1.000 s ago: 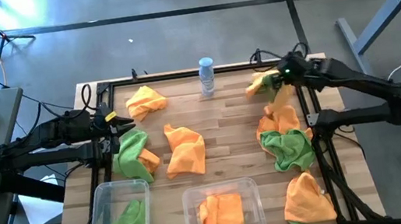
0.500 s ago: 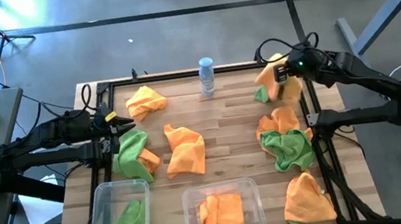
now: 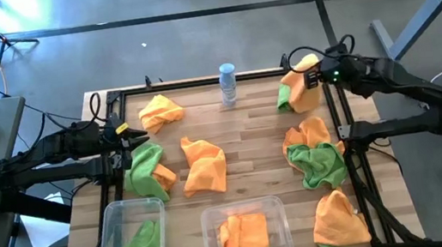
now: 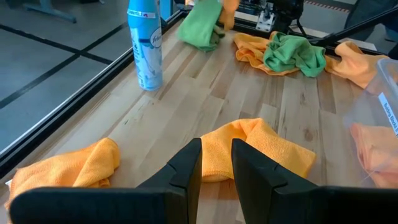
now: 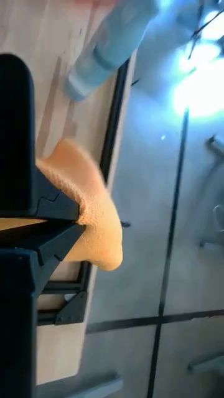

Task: Sort microfiber towel by color & place in baskets
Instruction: Put the orange microfiber towel into the right transparent bin

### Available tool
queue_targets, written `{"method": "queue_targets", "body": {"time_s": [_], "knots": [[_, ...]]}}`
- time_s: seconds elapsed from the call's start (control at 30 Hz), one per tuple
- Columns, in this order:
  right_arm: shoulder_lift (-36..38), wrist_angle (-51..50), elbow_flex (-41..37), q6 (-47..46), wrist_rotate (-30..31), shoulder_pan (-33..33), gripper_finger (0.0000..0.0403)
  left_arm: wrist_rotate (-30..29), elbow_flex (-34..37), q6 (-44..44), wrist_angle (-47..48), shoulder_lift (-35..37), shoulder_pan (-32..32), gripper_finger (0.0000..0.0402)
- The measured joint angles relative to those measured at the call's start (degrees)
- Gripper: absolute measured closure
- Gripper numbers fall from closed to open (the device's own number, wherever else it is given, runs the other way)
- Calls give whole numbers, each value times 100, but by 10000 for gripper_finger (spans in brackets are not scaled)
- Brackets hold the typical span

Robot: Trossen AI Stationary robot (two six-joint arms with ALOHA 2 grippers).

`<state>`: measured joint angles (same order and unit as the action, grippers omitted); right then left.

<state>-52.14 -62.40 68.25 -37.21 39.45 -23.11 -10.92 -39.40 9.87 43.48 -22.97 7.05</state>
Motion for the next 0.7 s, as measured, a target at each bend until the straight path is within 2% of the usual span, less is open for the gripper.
{"method": "queue_targets", "body": {"time_s": [0.33, 0.57, 0.7], "knots": [[-330, -213, 1843, 106, 118, 864, 403, 0, 0, 0, 0, -1, -1, 328], [-1317, -272, 2568, -312, 287, 1897, 403, 0, 0, 0, 0, -1, 0, 328], [-2009, -487, 3253, -722, 483, 2545, 403, 0, 0, 0, 0, -1, -1, 328]]}}
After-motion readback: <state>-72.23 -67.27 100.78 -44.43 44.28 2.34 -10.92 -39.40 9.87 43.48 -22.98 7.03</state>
